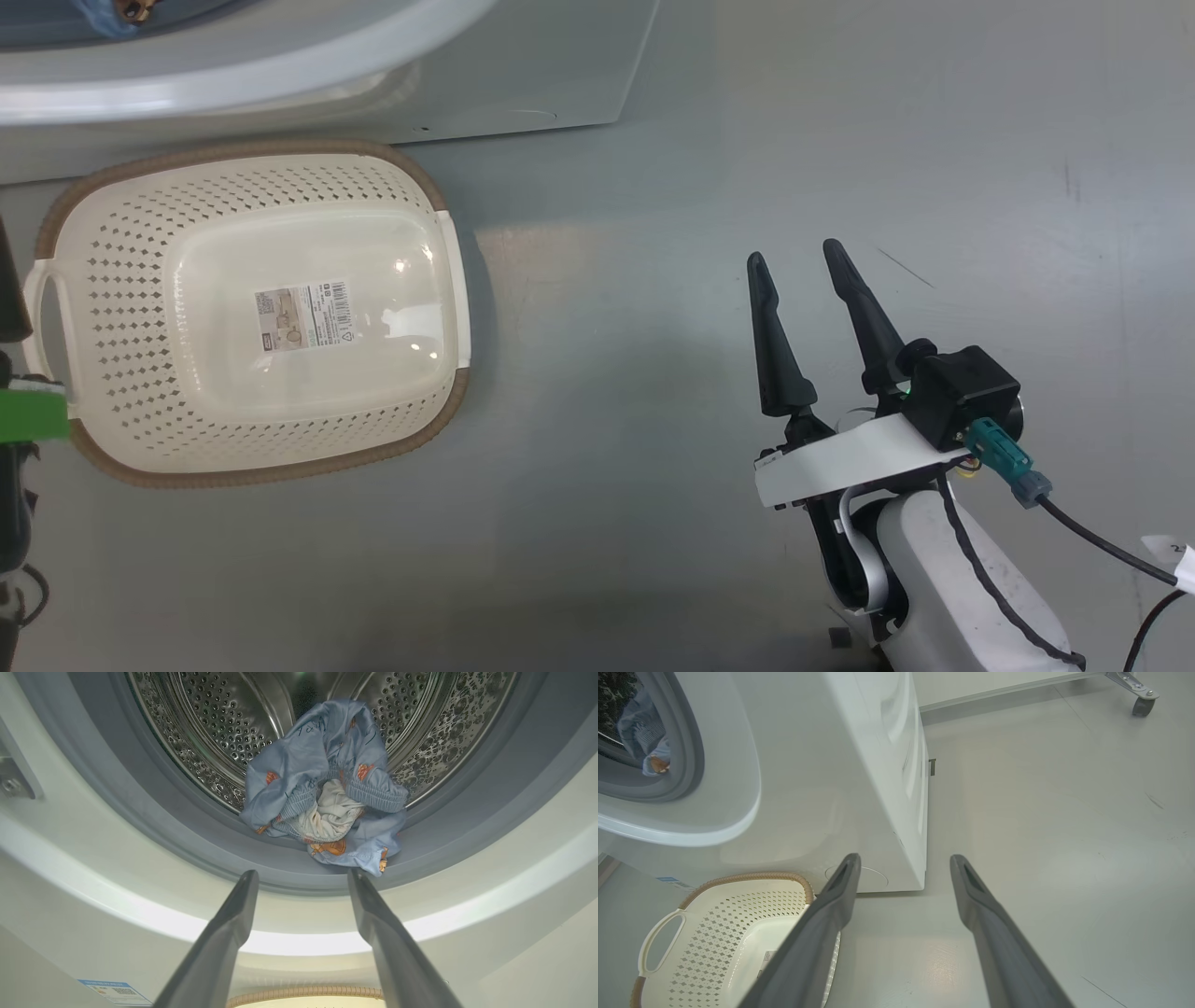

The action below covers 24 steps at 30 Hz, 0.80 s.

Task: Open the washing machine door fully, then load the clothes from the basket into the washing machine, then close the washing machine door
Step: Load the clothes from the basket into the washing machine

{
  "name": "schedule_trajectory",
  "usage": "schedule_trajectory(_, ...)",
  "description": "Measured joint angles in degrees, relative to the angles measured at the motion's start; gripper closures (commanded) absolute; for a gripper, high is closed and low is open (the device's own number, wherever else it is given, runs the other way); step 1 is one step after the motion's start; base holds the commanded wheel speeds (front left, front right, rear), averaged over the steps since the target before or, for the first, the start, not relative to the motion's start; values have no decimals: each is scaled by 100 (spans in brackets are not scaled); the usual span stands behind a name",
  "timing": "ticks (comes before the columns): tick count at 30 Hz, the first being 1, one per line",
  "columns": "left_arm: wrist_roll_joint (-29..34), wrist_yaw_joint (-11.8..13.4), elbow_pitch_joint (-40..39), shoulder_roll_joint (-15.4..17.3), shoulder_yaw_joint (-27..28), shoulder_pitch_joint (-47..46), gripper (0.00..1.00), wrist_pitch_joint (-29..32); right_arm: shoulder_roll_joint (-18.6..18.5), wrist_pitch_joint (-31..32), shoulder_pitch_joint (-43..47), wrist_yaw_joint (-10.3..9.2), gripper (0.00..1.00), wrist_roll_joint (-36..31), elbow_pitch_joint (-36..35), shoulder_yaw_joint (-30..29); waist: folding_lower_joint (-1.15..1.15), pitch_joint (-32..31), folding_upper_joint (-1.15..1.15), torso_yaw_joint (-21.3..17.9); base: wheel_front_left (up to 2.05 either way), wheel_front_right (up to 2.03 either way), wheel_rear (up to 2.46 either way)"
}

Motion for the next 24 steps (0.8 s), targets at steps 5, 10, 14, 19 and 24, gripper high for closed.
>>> schedule_trajectory(5, 41, 0, -25, -80, 30, 252, 0, 0, 0, 0, 0, 0, 0, 0, 0, 0, 0, 2, 0, -3, 0, 0, 0)
schedule_trajectory(10, 78, 0, -80, -163, 73, 426, 0, 0, 0, 0, 0, 0, 0, 0, 0, 0, 0, 4, 0, -2, 0, 0, 0)
schedule_trajectory(14, 98, 0, -65, -270, 311, 578, 0, 0, 1, 0, 0, 0, 0, -1, 0, 1, 0, 2, 0, -1, 0, 0, 0)
schedule_trajectory(19, 154, 0, -70, -275, 343, 814, 0, 0, 1, 0, 0, 0, 0, 0, 0, 1, 0, 2, 0, -9, 0, 0, 0)
schedule_trajectory(24, 200, 0, -92, -276, 348, 972, 0, 0, 0, 0, 0, 0, 0, 0, 0, 0, 0, -2, 0, -18, 0, 0, 0)
